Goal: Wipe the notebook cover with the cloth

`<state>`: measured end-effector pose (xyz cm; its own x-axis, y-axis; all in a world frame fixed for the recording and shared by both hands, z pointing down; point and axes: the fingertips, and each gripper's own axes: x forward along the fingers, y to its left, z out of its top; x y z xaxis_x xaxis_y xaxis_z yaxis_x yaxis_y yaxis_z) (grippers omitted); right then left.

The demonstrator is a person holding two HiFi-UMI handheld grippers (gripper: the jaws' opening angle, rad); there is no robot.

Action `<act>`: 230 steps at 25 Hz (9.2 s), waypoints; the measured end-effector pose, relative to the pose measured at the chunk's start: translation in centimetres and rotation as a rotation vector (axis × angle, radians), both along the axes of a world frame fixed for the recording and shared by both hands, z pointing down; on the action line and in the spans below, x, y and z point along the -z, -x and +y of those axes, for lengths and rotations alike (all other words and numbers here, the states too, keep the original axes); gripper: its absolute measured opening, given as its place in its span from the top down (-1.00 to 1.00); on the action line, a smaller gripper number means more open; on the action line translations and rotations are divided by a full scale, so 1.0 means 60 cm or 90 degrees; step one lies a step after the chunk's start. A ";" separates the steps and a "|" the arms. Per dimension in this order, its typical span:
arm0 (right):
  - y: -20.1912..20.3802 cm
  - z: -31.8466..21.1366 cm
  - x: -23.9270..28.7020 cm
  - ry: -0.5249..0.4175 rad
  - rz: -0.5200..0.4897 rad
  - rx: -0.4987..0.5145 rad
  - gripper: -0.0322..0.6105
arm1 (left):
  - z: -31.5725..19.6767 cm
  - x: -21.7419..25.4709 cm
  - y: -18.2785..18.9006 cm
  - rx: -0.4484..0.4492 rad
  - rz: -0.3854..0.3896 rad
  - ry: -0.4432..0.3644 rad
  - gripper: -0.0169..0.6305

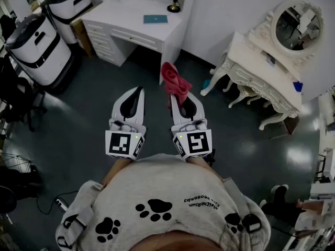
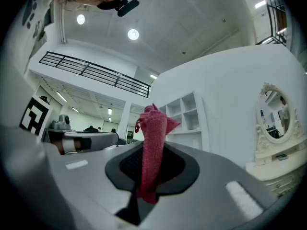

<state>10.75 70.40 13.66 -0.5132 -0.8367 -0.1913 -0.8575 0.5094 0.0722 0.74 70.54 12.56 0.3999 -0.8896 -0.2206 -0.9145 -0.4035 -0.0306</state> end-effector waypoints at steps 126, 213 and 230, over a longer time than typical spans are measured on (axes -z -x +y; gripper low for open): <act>0.092 -1.343 -0.118 0.085 0.029 0.113 0.75 | -1.309 -0.127 0.090 0.092 -0.004 0.108 0.95; 0.304 -1.608 -0.644 0.411 0.667 0.427 0.75 | -1.462 -0.665 0.144 -0.014 -0.058 0.581 0.95; 0.282 -1.602 -0.653 0.419 0.795 0.460 0.76 | -1.449 -0.675 0.160 -0.003 -0.097 0.629 0.95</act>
<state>-6.14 -25.71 52.82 -0.3727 -0.1197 0.9202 -0.0027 0.9918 0.1279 -8.86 -16.38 53.05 0.3669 -0.6447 0.6706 -0.9268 -0.3152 0.2041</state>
